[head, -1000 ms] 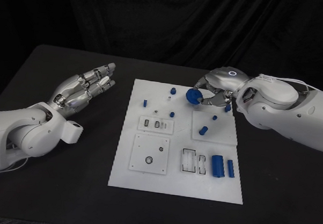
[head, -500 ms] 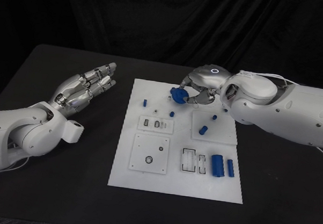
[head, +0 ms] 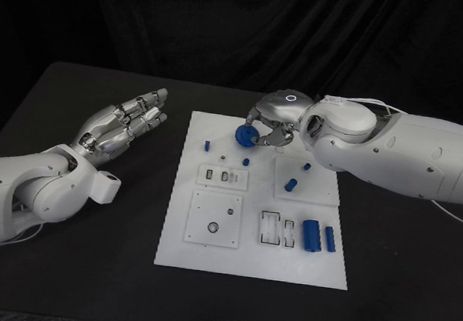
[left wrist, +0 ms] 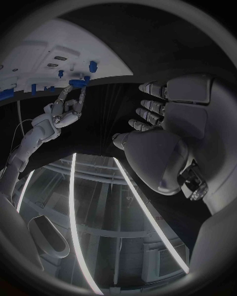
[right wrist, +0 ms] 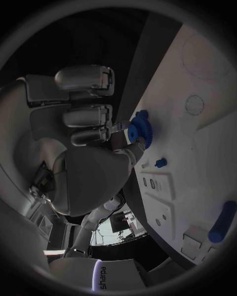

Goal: Assemble the parts on the task board

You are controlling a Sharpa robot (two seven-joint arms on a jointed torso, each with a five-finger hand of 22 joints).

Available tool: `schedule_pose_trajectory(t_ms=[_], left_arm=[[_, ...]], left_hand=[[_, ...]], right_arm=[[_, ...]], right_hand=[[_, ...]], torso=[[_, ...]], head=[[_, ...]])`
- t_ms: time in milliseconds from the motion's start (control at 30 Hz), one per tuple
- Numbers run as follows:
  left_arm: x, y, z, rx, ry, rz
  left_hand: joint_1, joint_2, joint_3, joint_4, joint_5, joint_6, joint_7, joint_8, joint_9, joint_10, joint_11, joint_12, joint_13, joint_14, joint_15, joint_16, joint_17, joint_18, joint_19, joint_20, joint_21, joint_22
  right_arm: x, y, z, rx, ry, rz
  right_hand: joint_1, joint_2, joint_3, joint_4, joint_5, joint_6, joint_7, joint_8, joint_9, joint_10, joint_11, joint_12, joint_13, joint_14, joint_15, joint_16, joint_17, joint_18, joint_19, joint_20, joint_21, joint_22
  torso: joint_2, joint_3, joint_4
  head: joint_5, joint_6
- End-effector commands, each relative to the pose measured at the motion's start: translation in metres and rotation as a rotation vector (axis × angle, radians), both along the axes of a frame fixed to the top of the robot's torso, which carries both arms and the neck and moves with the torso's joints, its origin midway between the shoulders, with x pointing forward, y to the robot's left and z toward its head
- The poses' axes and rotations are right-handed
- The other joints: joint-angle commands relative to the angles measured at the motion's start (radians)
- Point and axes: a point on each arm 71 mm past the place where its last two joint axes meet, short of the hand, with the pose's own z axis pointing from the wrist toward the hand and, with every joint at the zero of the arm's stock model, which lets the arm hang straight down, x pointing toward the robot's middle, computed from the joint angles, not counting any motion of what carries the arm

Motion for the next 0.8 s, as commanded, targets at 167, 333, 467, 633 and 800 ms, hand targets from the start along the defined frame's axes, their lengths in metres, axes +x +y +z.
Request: schedule_pose_trajectory(t_ms=[167, 333, 467, 633, 800], left_arm=[[-0.0018, -0.0015, 0.0073, -0.059, -0.085, -0.021], [-0.0013, -0.0019, 0.007, -0.058, -0.083, -0.023], [-0.001, -0.0023, 0.0068, -0.058, -0.081, -0.025], [-0.0005, -0.0026, 0.0066, -0.057, -0.08, -0.026], [-0.0006, -0.0025, 0.0065, -0.057, -0.078, -0.028]], left_hand=[[0.013, 0.001, 0.005, 0.0, 0.006, 0.001, 0.007, 0.007, 0.002, 0.004, 0.006, 0.004, 0.001, 0.0, 0.006, -0.004, -0.002, 0.007, 0.001, 0.006, 0.002, 0.001], [0.013, 0.001, 0.005, 0.0, 0.006, 0.002, 0.008, 0.007, 0.002, 0.004, 0.006, 0.004, 0.001, 0.0, 0.006, -0.004, -0.002, 0.007, 0.001, 0.006, 0.002, 0.001], [0.014, 0.001, 0.006, 0.0, 0.006, 0.003, 0.009, 0.007, 0.002, 0.004, 0.006, 0.004, 0.001, 0.0, 0.006, -0.004, -0.002, 0.007, 0.001, 0.007, 0.002, 0.001], [0.015, 0.001, 0.007, -0.001, 0.007, 0.006, 0.015, 0.007, 0.002, 0.004, 0.007, 0.005, 0.001, 0.0, 0.007, -0.004, -0.002, 0.006, 0.001, 0.007, 0.002, 0.001], [0.015, 0.001, 0.007, -0.001, 0.007, 0.006, 0.015, 0.007, 0.002, 0.004, 0.007, 0.005, 0.001, 0.0, 0.007, -0.004, -0.002, 0.006, 0.001, 0.007, 0.002, 0.001]], right_arm=[[0.0013, 0.0054, -0.003, -0.026, 0.018, -0.008], [0.0019, 0.007, -0.0037, -0.032, 0.022, -0.01], [0.0025, 0.0078, -0.0059, -0.042, 0.033, -0.018], [0.0033, 0.009, -0.0093, -0.055, 0.046, -0.028], [0.0043, 0.0088, -0.0113, -0.064, 0.054, -0.04]], right_hand=[[-0.001, 0.004, 0.013, 0.001, -0.024, -0.002, -0.01, 0.119, 0.295, 0.103, 0.007, 0.003, 0.263, 0.106, 0.008, 0.003, 0.263, 0.0, 0.068, 0.009, -0.008, 0.235], [-0.005, 0.0, 0.024, 0.001, -0.03, -0.025, -0.006, 0.082, 0.279, 0.103, 0.007, 0.003, 0.263, 0.106, 0.009, 0.003, 0.263, 0.002, 0.063, 0.01, -0.016, 0.231], [-0.01, -0.005, 0.034, 0.004, -0.062, -0.048, -0.003, 0.041, 0.256, 0.103, 0.009, 0.003, 0.263, 0.106, 0.01, 0.003, 0.263, 0.006, 0.056, 0.012, -0.028, 0.225], [-0.011, -0.009, 0.04, 0.002, -0.088, -0.06, 0.0, 0.013, 0.237, 0.103, 0.011, 0.003, 0.263, 0.106, 0.012, 0.003, 0.263, 0.009, 0.049, 0.013, -0.04, 0.22], [-0.002, -0.013, 0.06, -0.008, -0.081, -0.103, 0.001, -0.044, 0.199, 0.103, 0.012, 0.003, 0.263, 0.106, 0.013, 0.003, 0.263, 0.015, 0.037, 0.014, -0.062, 0.21]], torso=[[0.0, 0.0008, 0.0002], [0.0, 0.0008, -0.0014], [0.0, 0.0015, -0.0017], [0.0, 0.0013, -0.0006], [0.0, 0.0012, -0.0007]], head=[[-0.003, -0.004], [0.0, -0.01], [0.0, -0.011], [-0.001, -0.014], [0.0, -0.016]])
